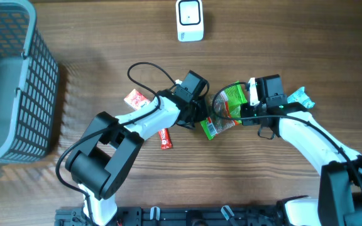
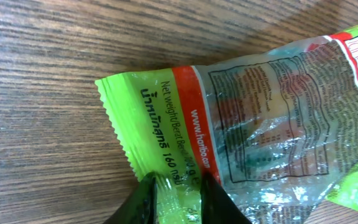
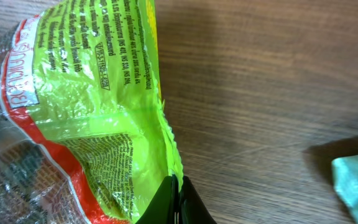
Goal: Scan the item barcode
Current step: 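Bring the left gripper to the green bag and grasp it alongside the right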
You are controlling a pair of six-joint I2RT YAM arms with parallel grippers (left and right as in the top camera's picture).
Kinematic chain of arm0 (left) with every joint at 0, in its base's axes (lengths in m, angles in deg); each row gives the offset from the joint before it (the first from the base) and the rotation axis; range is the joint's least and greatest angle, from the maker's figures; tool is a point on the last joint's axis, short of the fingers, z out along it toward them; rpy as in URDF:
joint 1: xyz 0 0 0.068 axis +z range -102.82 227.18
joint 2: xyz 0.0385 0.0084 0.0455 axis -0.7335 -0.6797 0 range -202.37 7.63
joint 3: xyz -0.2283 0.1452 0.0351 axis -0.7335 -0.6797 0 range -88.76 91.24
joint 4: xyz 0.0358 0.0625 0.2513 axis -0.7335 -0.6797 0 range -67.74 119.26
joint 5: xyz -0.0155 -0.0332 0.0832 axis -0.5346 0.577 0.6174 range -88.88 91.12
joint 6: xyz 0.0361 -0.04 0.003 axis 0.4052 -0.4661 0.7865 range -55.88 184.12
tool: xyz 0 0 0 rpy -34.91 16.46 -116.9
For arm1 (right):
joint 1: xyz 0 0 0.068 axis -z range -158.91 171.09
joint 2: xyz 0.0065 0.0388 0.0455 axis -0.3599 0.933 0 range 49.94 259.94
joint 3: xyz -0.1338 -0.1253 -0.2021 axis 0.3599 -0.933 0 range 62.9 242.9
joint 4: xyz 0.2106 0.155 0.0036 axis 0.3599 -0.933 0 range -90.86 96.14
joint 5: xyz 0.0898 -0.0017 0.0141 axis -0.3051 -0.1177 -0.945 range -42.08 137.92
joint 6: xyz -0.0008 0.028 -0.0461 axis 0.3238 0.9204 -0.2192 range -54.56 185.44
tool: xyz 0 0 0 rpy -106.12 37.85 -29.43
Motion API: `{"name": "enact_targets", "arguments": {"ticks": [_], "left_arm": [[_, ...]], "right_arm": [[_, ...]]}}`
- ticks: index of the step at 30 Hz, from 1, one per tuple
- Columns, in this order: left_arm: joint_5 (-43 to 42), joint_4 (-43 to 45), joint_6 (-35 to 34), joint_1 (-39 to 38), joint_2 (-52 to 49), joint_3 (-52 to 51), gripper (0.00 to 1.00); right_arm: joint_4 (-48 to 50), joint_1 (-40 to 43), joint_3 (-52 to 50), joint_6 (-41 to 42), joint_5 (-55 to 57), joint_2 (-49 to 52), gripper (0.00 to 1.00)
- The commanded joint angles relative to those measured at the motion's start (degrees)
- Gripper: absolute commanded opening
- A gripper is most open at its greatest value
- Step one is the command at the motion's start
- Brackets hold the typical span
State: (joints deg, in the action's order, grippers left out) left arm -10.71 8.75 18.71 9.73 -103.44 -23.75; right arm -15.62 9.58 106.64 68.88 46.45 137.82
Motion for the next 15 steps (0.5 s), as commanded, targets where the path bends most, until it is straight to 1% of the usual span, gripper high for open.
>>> {"name": "enact_targets", "arguments": {"ticks": [1, 5, 8, 10, 11, 12, 14, 15], "left_arm": [[2.56, -0.74, -0.48, -0.15, -2.21, -0.24, 0.25], [2.97, -0.76, -0.48, -0.15, -2.21, -0.24, 0.23], [3.43, -0.72, -0.48, -0.15, -2.21, -0.24, 0.23], [3.43, -0.68, -0.48, -0.15, -2.21, -0.24, 0.24], [3.69, -0.68, -0.46, -0.15, -2.21, -0.24, 0.25], [4.09, -0.68, -0.46, -0.15, -2.19, -0.24, 0.26], [4.5, -0.48, -0.48, -0.15, -2.19, -0.24, 0.27], [4.46, -0.33, -0.48, -0.15, -2.19, -0.24, 0.27]], "right_arm": [[0.26, 0.61, 1.6, -5.29, 3.45, -2.82, 0.04], [-0.55, 0.61, 1.6, -5.57, 9.05, -3.54, 0.04], [-0.98, 0.61, 1.95, -4.48, 7.82, -3.72, 0.04], [-2.99, 0.61, 3.89, -4.44, 7.45, -4.28, 0.04], [-5.33, 0.61, 6.14, -4.35, 5.77, -4.92, 0.12], [-6.62, 0.61, 7.74, -4.35, 2.71, -5.42, 0.28], [-7.87, 0.61, 10.21, -4.42, -4.55, -6.01, 0.53], [-8.17, 0.61, 11.13, -4.55, -7.74, -6.03, 0.59]]}}
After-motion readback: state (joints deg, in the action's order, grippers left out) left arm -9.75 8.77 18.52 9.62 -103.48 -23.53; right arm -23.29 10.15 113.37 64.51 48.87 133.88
